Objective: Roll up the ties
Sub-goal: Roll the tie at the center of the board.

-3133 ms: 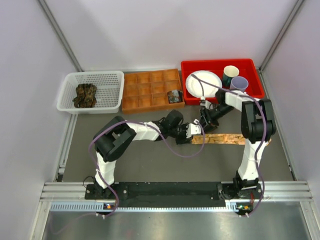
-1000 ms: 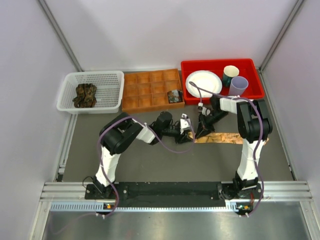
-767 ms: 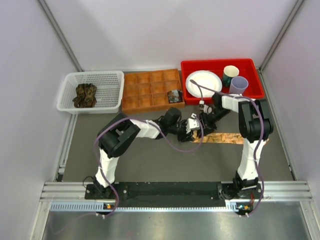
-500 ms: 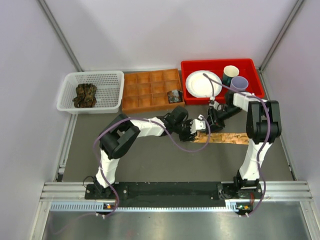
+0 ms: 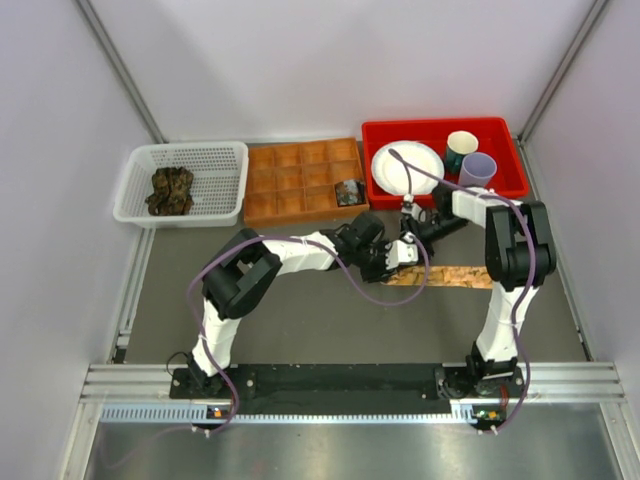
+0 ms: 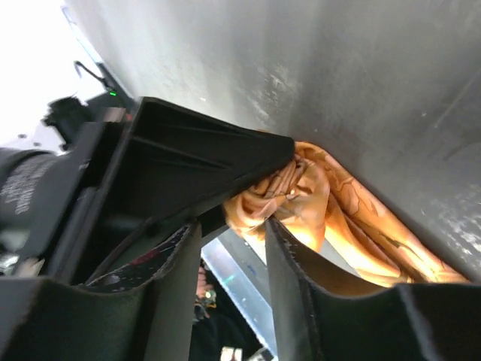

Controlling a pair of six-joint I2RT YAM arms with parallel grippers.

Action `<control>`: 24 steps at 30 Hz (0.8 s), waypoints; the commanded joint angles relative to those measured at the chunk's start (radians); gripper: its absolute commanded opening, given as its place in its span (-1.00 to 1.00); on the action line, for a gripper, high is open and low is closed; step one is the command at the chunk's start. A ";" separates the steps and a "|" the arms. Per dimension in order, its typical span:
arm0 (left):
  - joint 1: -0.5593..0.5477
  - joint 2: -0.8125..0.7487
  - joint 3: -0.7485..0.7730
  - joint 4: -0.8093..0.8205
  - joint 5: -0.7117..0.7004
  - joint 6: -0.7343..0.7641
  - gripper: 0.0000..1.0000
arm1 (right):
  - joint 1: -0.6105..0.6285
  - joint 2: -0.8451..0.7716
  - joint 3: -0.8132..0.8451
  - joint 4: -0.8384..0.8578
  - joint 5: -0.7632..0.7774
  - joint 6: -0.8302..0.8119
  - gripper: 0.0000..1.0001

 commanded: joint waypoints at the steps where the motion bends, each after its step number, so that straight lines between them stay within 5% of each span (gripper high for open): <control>1: -0.002 0.080 -0.028 -0.201 -0.070 0.043 -0.74 | 0.023 0.028 -0.019 0.068 0.063 0.033 -0.34; 3: -0.002 0.084 -0.019 -0.201 -0.069 0.037 -0.71 | 0.023 0.033 -0.020 0.065 0.120 0.022 -0.44; 7: -0.002 0.098 -0.004 -0.212 -0.061 0.031 -0.66 | 0.022 0.054 -0.011 0.050 0.161 -0.007 -1.00; 14: -0.002 0.107 0.019 -0.232 -0.067 -0.003 -0.42 | 0.017 0.053 -0.032 0.080 0.213 -0.003 -1.00; 15: -0.002 0.104 0.015 -0.226 -0.064 -0.008 -0.18 | 0.011 0.050 -0.036 0.086 0.224 -0.003 -1.00; 20: 0.036 0.003 -0.091 -0.050 0.026 -0.066 0.35 | 0.000 0.057 -0.033 0.106 0.282 -0.003 -1.00; 24: 0.076 -0.034 -0.169 0.139 0.111 -0.122 0.61 | 0.000 0.064 -0.026 0.109 0.312 -0.018 -1.00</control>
